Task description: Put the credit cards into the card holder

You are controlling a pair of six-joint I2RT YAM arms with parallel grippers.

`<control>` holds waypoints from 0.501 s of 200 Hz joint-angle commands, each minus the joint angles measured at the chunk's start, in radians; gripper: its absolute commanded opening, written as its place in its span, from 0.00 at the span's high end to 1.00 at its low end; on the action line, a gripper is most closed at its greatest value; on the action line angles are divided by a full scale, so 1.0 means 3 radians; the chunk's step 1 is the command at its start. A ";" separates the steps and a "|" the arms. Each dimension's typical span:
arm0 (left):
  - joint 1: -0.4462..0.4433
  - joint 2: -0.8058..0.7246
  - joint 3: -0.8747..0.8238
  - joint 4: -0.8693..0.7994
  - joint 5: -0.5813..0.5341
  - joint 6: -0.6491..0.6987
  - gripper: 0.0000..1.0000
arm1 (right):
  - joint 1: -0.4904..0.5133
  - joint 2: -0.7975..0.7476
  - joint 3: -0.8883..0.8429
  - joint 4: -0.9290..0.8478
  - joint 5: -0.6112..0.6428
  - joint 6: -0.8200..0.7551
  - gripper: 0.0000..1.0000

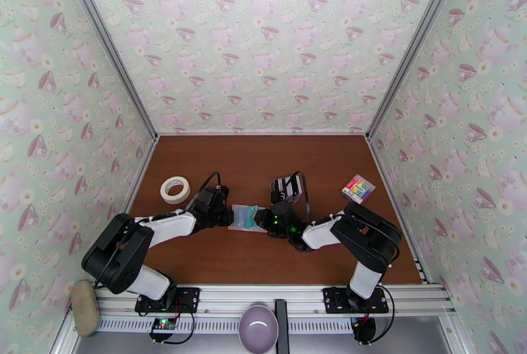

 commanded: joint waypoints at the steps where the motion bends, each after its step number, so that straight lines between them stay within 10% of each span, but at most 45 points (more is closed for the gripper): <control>1: 0.0013 0.0118 0.0006 -0.0108 0.0017 -0.0009 0.90 | -0.0015 0.0149 -0.0097 0.0263 -0.0027 0.0093 0.99; 100: 0.0023 0.0129 0.0005 -0.0090 0.0035 -0.0020 0.90 | -0.0001 0.0387 -0.0204 0.0740 -0.0075 0.0244 0.99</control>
